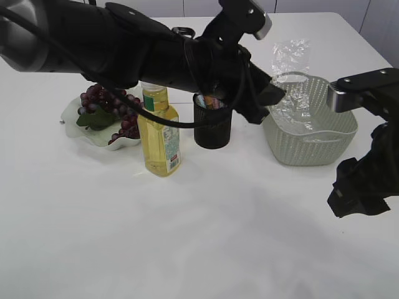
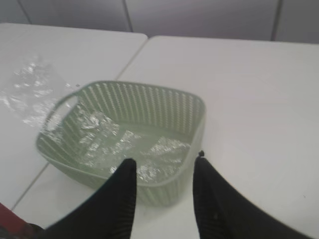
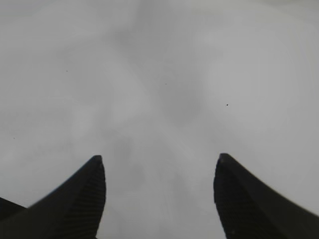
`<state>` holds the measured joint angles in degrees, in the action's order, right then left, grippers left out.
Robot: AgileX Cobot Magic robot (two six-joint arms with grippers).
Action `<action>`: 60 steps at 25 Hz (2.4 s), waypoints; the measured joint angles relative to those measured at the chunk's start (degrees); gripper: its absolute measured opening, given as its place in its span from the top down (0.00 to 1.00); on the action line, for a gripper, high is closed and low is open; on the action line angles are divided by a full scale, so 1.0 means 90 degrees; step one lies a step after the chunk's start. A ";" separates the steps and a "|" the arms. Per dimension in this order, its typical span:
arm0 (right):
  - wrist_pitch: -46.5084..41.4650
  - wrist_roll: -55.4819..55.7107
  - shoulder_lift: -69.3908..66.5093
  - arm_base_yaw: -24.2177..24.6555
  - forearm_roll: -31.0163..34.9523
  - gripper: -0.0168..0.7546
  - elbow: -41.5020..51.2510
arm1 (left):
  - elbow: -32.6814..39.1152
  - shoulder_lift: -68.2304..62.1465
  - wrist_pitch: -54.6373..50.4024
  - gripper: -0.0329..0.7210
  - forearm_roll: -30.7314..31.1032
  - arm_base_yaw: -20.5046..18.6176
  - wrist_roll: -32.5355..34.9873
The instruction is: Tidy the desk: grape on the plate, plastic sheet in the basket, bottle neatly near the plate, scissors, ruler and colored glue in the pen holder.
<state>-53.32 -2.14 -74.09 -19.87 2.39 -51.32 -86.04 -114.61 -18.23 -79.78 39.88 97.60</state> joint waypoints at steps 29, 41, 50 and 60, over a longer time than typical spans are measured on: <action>0.0360 -0.0010 0.0000 0.0246 0.0011 0.33 0.0000 | 0.0006 0.2325 -0.5165 0.33 0.9633 -0.1729 -1.1186; 0.0399 0.0038 0.0000 0.1190 0.0319 0.33 0.0000 | 0.0618 0.4104 -0.5543 0.32 0.9495 -0.3324 -1.1738; 0.0041 0.0123 0.0850 0.1190 0.0532 0.33 0.0010 | 0.2490 0.6442 -0.5543 0.32 0.9628 -0.3387 -1.2039; -0.0853 0.0538 0.3296 0.1190 -0.0130 0.33 0.0010 | 0.3767 0.8928 -0.5637 0.32 0.9960 -0.3387 -1.2650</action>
<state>-61.00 2.70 -44.43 -9.16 1.22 -51.23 -52.14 -34.27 -68.96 9.85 9.39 -16.25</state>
